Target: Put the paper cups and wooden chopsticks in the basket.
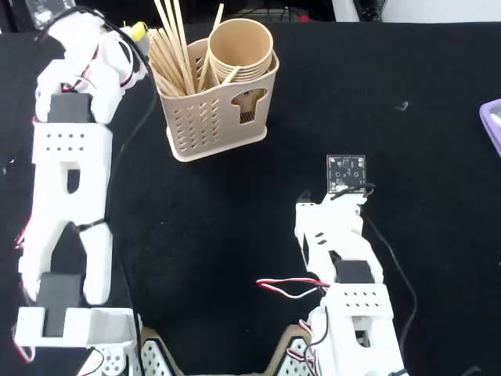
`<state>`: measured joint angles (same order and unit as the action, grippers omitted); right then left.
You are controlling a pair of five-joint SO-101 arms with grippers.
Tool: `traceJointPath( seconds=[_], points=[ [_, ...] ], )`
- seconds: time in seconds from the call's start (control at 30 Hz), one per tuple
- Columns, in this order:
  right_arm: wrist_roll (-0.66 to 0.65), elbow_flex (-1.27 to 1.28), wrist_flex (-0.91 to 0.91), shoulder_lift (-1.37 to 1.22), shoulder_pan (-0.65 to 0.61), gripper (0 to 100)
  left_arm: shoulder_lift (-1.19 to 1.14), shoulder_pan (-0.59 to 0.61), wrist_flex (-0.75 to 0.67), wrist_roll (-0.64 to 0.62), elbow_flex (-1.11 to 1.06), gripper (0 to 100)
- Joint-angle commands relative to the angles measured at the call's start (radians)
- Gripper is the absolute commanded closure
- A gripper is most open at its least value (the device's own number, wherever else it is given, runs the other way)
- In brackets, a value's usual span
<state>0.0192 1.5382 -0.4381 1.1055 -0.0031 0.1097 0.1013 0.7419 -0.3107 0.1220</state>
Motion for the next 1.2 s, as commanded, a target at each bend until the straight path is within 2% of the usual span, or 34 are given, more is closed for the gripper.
traceJointPath(
  seconds=[0.0,0.07,0.27,0.43,0.63,0.87,1.07,1.17],
  points=[
    [-0.011,-0.042,0.026,0.022,-0.014,85.0,0.003,-0.013,0.002,-0.008,0.091,81],
    [-0.011,-0.042,0.026,0.022,-0.012,85.0,0.014,-0.028,0.003,-0.008,0.104,82],
    [-0.011,-0.042,0.026,0.022,-0.012,85.0,0.074,-0.116,0.003,0.002,0.108,94],
    [-0.011,-0.042,0.026,0.022,-0.012,85.0,0.068,-0.206,0.028,0.066,0.093,94],
    [-0.011,-0.042,0.026,0.022,-0.011,85.0,0.060,-0.302,0.061,0.072,0.088,94],
    [-0.011,-0.041,0.026,0.022,-0.014,85.0,0.043,-0.300,0.057,0.155,0.127,94],
    [-0.011,-0.041,0.026,0.022,-0.014,85.0,0.020,-0.259,0.055,0.146,0.331,85],
    [-0.011,-0.039,0.026,0.022,-0.014,85.0,-0.063,-0.219,0.055,0.109,0.421,86]
  ],
)
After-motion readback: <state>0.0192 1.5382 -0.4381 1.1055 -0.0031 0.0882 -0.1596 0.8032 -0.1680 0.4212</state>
